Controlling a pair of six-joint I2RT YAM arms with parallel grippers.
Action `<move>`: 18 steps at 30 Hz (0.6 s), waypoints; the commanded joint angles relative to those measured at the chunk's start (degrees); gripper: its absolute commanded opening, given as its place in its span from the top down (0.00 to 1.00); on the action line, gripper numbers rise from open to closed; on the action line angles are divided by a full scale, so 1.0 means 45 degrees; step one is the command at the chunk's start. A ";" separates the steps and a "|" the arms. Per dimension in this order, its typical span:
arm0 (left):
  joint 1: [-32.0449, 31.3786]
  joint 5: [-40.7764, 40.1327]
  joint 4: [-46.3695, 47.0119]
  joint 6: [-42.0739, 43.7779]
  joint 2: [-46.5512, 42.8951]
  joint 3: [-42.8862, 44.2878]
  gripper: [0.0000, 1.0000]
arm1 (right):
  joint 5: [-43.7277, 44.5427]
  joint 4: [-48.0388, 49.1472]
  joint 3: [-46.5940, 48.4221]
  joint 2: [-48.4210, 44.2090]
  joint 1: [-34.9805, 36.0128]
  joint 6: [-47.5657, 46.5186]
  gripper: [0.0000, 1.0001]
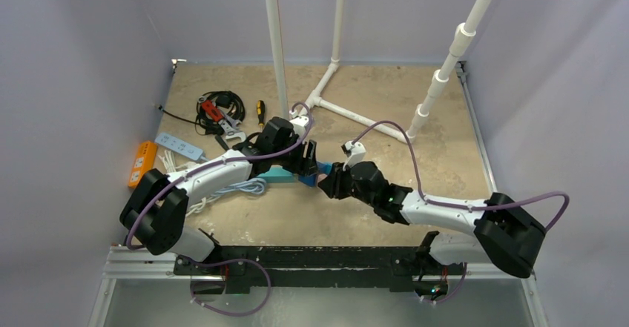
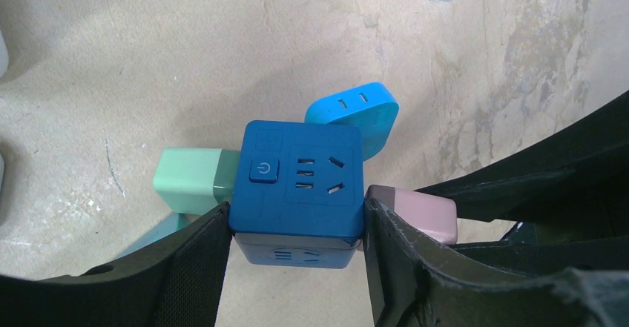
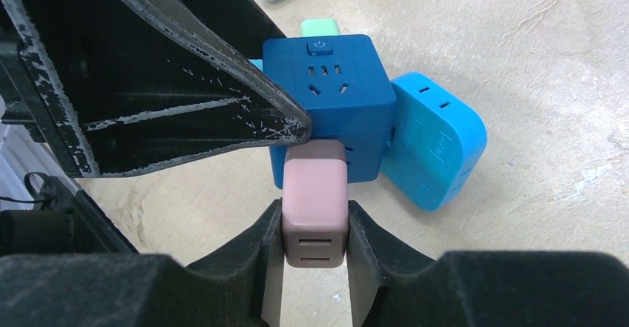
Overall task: Pull the plug off the socket
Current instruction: Remove the plug from the socket.
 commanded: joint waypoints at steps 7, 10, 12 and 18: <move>0.0115 -0.0936 -0.0356 0.0498 0.0131 0.0199 1.00 | -0.2898 0.2455 -0.0443 -0.1755 -0.1130 -0.0506 1.00; 0.0124 -0.0915 -0.0374 0.0515 0.0113 0.0176 1.00 | -0.3464 0.2596 -0.0763 -0.1651 -0.1934 -0.0659 1.00; 0.0118 -0.0906 -0.0356 0.0518 0.0124 0.0176 1.00 | -0.3470 0.2485 -0.0761 -0.1489 -0.1986 -0.0723 1.00; 0.0120 -0.0755 -0.0322 0.0519 0.0165 0.0215 1.00 | -0.3357 0.2279 -0.0583 -0.1307 -0.1992 -0.1194 1.00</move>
